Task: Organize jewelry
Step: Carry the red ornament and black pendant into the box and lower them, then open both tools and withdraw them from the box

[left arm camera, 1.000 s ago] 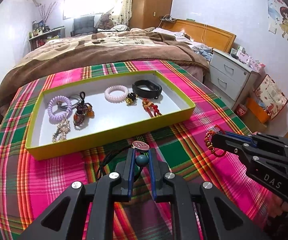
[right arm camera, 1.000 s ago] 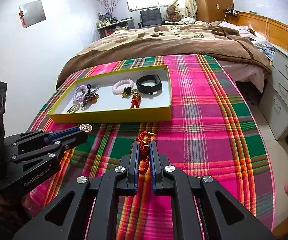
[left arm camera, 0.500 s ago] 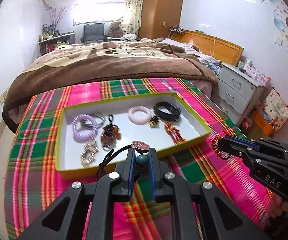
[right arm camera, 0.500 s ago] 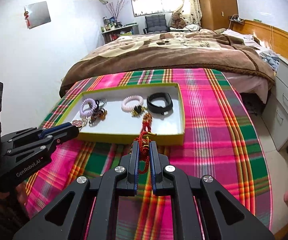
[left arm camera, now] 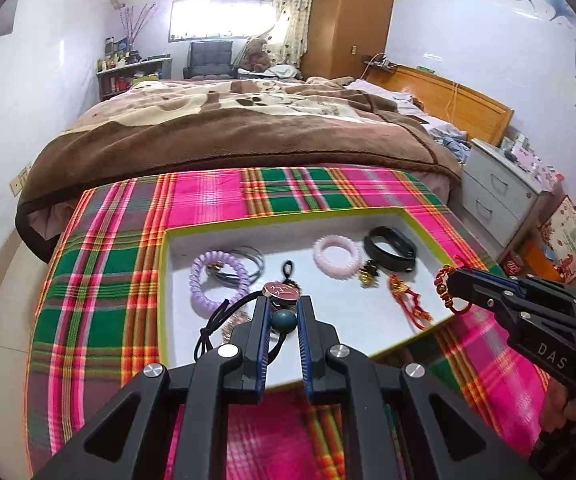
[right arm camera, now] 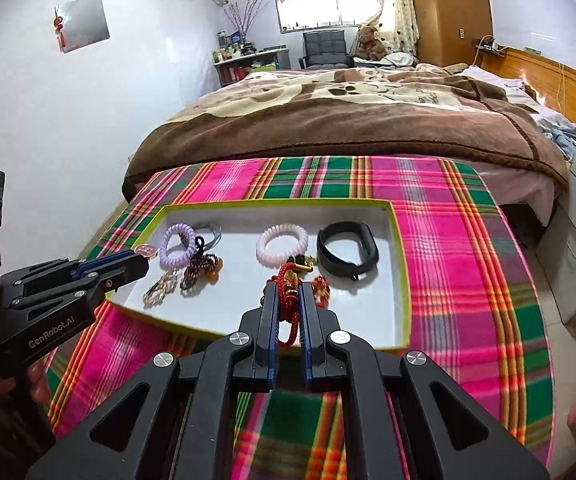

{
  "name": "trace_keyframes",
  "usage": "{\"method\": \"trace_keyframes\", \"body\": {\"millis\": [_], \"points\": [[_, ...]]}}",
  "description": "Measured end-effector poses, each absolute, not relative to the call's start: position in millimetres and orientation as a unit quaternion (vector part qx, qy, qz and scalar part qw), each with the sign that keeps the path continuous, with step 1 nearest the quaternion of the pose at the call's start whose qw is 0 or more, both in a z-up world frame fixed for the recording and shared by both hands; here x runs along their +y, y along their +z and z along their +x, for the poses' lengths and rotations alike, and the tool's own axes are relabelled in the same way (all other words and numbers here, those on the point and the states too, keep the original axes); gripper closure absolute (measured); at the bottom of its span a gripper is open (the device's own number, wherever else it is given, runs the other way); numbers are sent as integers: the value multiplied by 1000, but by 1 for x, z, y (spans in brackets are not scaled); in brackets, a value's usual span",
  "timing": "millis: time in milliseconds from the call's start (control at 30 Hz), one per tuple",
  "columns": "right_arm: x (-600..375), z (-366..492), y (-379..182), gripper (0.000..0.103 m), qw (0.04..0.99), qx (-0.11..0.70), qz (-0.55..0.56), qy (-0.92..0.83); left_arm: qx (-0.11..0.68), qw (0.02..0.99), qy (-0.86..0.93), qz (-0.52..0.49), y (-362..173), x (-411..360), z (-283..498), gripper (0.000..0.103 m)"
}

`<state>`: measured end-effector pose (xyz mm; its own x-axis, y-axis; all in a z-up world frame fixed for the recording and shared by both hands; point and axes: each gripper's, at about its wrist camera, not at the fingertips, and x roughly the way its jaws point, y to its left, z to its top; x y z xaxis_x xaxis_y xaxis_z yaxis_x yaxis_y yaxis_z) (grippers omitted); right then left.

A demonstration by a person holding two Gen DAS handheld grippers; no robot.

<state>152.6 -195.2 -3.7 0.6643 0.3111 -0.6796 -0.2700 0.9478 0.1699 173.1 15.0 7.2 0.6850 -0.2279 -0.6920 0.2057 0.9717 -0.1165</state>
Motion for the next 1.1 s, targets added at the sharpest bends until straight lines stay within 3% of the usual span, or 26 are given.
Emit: {"method": "trace_keyframes", "body": {"millis": [1100], "points": [[-164, 199, -56, 92, 887, 432, -13, 162, 428, 897, -100, -48, -41, 28, 214, 90]]}}
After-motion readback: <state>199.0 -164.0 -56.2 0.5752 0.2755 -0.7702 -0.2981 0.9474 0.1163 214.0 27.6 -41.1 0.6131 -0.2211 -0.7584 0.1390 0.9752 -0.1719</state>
